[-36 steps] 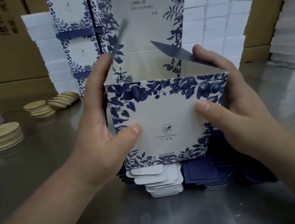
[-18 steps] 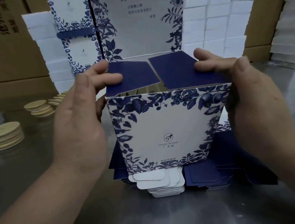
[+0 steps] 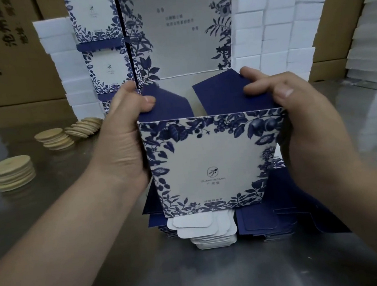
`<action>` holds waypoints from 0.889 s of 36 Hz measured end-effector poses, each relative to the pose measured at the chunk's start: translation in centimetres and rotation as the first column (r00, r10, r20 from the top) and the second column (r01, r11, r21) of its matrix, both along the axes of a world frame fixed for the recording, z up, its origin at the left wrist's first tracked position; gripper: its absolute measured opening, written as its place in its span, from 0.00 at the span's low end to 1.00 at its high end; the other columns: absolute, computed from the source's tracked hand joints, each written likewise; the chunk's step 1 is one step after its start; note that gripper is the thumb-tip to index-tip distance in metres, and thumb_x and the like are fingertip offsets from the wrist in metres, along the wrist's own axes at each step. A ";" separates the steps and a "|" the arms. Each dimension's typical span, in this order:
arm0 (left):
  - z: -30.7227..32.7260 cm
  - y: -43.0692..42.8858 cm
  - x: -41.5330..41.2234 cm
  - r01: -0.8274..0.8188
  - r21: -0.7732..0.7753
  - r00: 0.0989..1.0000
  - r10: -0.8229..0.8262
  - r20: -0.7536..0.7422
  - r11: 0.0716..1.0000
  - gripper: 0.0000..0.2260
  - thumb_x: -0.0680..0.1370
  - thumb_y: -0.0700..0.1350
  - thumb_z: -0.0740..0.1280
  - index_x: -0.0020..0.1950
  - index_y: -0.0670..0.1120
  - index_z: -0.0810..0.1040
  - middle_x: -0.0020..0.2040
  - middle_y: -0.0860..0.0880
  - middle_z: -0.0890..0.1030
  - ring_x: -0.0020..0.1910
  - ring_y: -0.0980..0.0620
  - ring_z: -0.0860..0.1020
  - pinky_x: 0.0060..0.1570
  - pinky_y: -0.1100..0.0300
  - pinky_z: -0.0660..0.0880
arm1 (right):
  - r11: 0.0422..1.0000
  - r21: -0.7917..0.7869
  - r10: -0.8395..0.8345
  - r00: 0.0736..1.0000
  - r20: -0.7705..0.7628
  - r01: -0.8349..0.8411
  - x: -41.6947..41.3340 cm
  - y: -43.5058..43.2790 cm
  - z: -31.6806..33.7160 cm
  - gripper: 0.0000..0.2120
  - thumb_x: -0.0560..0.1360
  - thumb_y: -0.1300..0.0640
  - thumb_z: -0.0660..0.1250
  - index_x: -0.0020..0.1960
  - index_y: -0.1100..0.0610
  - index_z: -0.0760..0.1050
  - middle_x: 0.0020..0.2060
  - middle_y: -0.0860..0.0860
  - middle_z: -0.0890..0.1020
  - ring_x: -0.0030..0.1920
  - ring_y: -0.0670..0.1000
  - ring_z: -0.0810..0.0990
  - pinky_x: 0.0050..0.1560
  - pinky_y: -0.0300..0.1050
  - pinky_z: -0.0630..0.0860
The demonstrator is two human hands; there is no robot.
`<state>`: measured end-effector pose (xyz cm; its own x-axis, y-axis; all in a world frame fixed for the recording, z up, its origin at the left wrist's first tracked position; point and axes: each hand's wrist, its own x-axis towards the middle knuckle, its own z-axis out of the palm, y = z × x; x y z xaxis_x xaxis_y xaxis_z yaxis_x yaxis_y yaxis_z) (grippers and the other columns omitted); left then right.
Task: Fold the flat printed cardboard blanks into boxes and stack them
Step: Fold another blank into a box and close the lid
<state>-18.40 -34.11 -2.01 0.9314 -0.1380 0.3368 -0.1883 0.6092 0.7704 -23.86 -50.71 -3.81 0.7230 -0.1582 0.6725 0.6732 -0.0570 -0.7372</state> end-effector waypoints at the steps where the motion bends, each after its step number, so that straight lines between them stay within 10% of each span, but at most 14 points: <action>1: 0.0 0.0 -0.1 0.010 0.006 1.000 -0.010 -0.018 1.000 0.30 0.63 0.41 0.62 0.66 0.47 0.70 0.40 0.51 0.82 0.32 0.55 0.80 0.30 0.64 0.76 | 1.000 -0.007 -0.010 1.000 -0.002 0.010 0.1 0.0 0.0 0.11 0.65 0.45 0.61 0.37 0.43 0.82 0.58 0.43 0.79 0.66 0.47 0.73 0.68 0.60 0.65; 14: 0.0 0.5 0.1 0.090 0.101 0.996 -0.091 -0.002 0.991 0.31 0.66 0.41 0.59 0.71 0.49 0.69 0.63 0.48 0.77 0.41 0.52 0.81 0.34 0.63 0.78 | 1.000 -0.008 -0.018 1.000 -0.014 0.018 0.4 -0.4 -0.2 0.10 0.65 0.45 0.61 0.36 0.43 0.81 0.53 0.39 0.81 0.68 0.47 0.71 0.69 0.61 0.63; 28: 0.2 1.0 1.0 0.103 0.154 0.990 -0.116 0.080 0.983 0.27 0.62 0.39 0.58 0.59 0.54 0.75 0.49 0.49 0.80 0.46 0.45 0.74 0.35 0.62 0.75 | 0.998 0.052 -0.027 0.996 -0.088 0.032 0.8 0.0 0.1 0.07 0.61 0.51 0.63 0.31 0.46 0.80 0.56 0.42 0.79 0.65 0.48 0.73 0.69 0.62 0.64; 32: 0.1 1.0 1.0 0.095 0.194 0.988 -0.116 0.100 0.976 0.32 0.63 0.40 0.58 0.67 0.53 0.71 0.65 0.46 0.74 0.50 0.47 0.76 0.38 0.62 0.77 | 0.984 0.169 -0.019 0.987 -0.159 0.046 1.4 0.5 0.6 0.08 0.61 0.57 0.61 0.27 0.50 0.77 0.51 0.43 0.81 0.60 0.53 0.77 0.66 0.61 0.68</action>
<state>-17.36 -33.10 -1.94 0.8668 -0.3044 0.3949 -0.2207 0.4761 0.8513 -22.42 -50.24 -3.24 0.8096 -0.2867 0.5121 0.5487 0.0598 -0.8339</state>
